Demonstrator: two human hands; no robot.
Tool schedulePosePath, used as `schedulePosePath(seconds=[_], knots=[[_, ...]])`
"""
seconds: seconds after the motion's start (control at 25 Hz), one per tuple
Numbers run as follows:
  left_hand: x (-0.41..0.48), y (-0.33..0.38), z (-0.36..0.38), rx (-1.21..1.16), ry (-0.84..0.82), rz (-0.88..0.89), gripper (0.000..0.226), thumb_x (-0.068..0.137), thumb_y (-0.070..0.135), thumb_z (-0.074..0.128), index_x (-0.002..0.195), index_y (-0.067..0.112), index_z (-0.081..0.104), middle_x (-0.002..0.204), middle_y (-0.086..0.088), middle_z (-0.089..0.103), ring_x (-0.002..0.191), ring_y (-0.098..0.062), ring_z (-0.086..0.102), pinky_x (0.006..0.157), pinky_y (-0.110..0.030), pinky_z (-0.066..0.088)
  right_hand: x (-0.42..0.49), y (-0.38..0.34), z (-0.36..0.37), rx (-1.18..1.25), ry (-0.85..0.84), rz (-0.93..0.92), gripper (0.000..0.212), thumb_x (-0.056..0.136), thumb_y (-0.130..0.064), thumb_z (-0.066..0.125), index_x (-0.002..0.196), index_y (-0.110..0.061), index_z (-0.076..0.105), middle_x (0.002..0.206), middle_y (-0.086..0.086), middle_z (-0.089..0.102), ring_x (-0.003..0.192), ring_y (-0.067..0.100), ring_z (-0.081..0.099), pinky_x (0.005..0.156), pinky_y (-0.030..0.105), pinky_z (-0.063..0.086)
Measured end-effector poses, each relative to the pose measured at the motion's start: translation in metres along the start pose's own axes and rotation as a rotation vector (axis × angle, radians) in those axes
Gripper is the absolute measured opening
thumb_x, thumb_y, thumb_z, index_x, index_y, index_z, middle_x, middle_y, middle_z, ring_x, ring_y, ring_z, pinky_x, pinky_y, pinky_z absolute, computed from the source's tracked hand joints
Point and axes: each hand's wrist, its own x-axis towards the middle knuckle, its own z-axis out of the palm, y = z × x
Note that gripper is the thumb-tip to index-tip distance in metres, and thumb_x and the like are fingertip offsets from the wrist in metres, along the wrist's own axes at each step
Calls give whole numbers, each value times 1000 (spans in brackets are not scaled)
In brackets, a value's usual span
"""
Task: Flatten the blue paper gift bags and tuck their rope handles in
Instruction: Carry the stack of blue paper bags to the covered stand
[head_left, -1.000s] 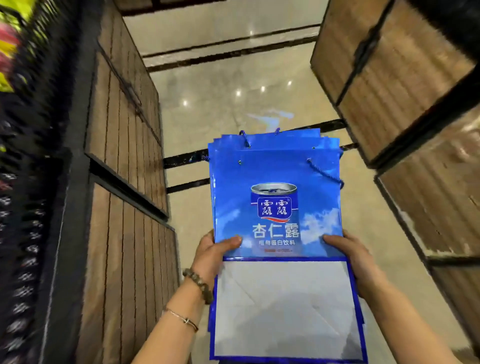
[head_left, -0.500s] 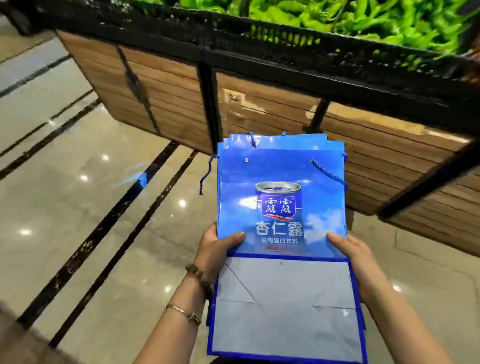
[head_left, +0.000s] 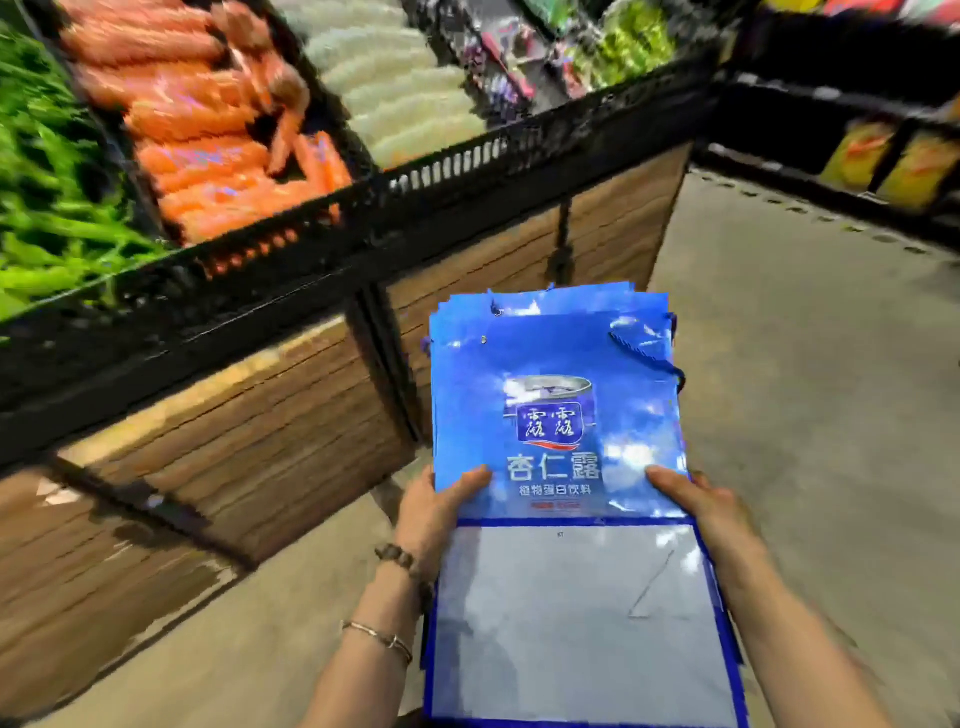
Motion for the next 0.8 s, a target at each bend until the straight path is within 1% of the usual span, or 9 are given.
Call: schedulePosePath(seconds=[0.12, 0.2, 0.28, 0.32, 0.4, 0.48, 0.56, 0.68, 0.8], knots=[[60, 17, 98, 151, -220, -10, 7, 83, 0, 62, 87, 2, 67, 72, -1, 72, 61, -11, 64, 67, -29, 53, 35, -22, -63, 143, 225, -16, 24, 83, -9, 60, 101, 7, 63, 82, 21, 71, 69, 28, 66, 60, 29, 52], [88, 29, 153, 204, -320, 21, 8, 84, -2, 60, 82, 3, 65, 63, 6, 70, 52, -2, 62, 58, -20, 52, 58, -36, -92, 243, 323, -27, 33, 77, -16, 67, 102, 5, 65, 96, 26, 67, 83, 36, 64, 76, 40, 51], [123, 39, 216, 242, -438, 23, 10, 85, -2, 59, 93, -4, 64, 79, -6, 71, 57, -3, 64, 57, -16, 53, 86, -57, -123, 281, 411, -45, 48, 60, -29, 76, 99, -1, 68, 98, 23, 69, 89, 38, 65, 87, 49, 49], [141, 46, 247, 238, -493, 9, 18, 85, -1, 59, 101, -7, 62, 90, -12, 69, 66, -9, 67, 62, -19, 55, 102, -69, -139, 289, 446, -54, 58, 51, -35, 77, 99, -3, 69, 99, 22, 69, 92, 39, 65, 91, 52, 48], [179, 61, 311, 272, -599, -4, 22, 87, 4, 59, 108, 2, 61, 104, -9, 66, 83, -18, 64, 66, -18, 54, 139, -92, -171, 334, 522, -57, 73, 42, -42, 79, 104, -6, 67, 101, 20, 69, 94, 39, 65, 91, 55, 47], [218, 72, 373, 300, -679, -5, 15, 86, 5, 60, 100, 8, 62, 109, -13, 66, 78, -15, 62, 62, -14, 52, 174, -119, -201, 393, 604, -34, 82, 38, -45, 83, 108, -7, 65, 101, 19, 70, 90, 38, 67, 89, 56, 49], [248, 81, 425, 298, -718, -40, 14, 84, 4, 62, 97, 2, 65, 107, -21, 66, 72, -16, 65, 68, -24, 54, 200, -149, -223, 421, 641, -49, 67, 50, -39, 81, 105, -5, 66, 99, 22, 69, 86, 40, 67, 85, 52, 51], [290, 92, 511, 362, -751, -59, 20, 83, 8, 65, 101, -2, 66, 101, -16, 69, 84, -26, 66, 75, -32, 54, 239, -197, -264, 415, 701, -61, 32, 74, -28, 69, 94, -3, 69, 90, 24, 70, 77, 41, 66, 72, 44, 53], [323, 103, 594, 377, -809, -69, 22, 83, 10, 65, 101, -2, 66, 97, -13, 70, 89, -28, 66, 81, -37, 53, 286, -235, -315, 470, 734, -74, 34, 75, -29, 68, 97, -4, 69, 92, 23, 70, 83, 44, 66, 83, 53, 51]])
